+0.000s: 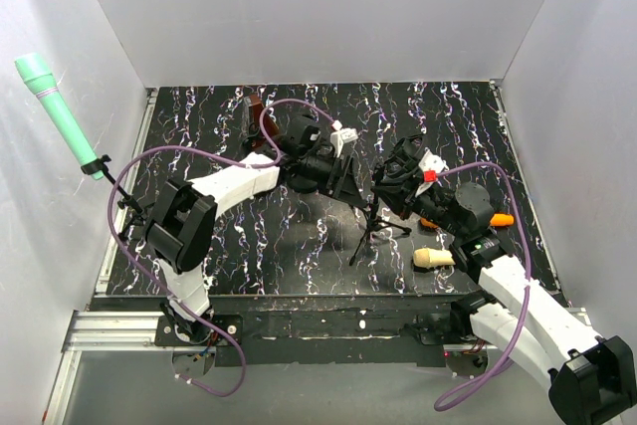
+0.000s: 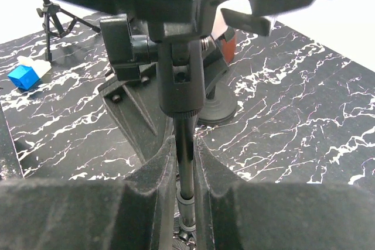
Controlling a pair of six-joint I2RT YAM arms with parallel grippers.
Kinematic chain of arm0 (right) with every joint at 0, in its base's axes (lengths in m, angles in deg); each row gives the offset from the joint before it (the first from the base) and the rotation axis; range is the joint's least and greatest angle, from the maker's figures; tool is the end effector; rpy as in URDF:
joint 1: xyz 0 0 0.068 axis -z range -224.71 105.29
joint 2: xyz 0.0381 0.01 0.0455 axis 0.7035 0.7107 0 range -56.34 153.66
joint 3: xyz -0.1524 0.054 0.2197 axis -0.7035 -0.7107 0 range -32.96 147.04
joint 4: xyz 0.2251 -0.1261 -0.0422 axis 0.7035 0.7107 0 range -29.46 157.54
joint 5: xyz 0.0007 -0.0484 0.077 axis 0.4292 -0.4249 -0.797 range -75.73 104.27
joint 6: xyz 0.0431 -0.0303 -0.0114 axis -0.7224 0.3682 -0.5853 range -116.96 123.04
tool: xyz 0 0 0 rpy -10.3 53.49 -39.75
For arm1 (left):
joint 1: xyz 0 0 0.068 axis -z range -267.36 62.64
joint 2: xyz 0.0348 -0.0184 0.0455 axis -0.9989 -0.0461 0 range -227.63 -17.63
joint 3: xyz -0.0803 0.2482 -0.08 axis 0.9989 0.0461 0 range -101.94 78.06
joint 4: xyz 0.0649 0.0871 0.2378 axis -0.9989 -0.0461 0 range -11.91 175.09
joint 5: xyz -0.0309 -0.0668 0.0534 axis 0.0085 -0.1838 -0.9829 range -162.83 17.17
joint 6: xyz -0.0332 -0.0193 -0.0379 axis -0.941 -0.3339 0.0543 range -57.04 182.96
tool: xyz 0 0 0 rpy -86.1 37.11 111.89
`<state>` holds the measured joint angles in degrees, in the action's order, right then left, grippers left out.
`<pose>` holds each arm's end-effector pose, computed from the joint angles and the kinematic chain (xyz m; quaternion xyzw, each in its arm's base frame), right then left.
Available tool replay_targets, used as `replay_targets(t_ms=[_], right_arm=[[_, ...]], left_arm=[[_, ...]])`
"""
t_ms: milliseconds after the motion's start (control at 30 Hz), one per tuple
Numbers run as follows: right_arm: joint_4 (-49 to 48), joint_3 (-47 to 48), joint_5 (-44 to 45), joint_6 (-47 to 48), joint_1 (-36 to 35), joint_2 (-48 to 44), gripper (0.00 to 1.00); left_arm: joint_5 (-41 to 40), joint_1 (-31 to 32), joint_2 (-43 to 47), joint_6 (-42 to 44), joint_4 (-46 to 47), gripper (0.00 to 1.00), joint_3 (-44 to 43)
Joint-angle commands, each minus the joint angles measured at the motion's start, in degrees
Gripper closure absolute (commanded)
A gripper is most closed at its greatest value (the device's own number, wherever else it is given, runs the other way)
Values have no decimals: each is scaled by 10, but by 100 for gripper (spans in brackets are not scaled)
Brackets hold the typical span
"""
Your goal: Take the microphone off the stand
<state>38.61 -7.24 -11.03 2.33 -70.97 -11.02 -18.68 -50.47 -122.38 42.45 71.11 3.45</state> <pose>0.1651 0.0983 0.2798 -0.3035 0.6241 0.3116 0.6490 0.3004 -0.2615 0.2317 0.2924 0.7864 -0.5343 0.1031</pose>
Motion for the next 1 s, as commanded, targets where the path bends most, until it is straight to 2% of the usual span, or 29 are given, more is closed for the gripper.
replay_targets(t_ms=[0,100,200,300,433,667,967], right_arm=[[170,-24,22,26,4,21,99],[194,-15,23,39,4,15,93],[218,-3,19,54,4,9,76],[282,22,16,86,4,-1,57],[356,50,40,125,4,-37,45],[469,56,43,209,4,-127,36],[670,97,62,309,4,-207,36]], left_arm=[[-28,-6,53,42,-43,43,-38],[-38,-6,60,53,-51,43,-42],[-48,-6,66,68,-56,43,-46],[-54,-8,68,76,-61,43,-55],[-54,-15,70,74,-68,42,-67],[-55,-20,80,82,-42,42,-65],[-69,-23,103,158,-62,41,-91]])
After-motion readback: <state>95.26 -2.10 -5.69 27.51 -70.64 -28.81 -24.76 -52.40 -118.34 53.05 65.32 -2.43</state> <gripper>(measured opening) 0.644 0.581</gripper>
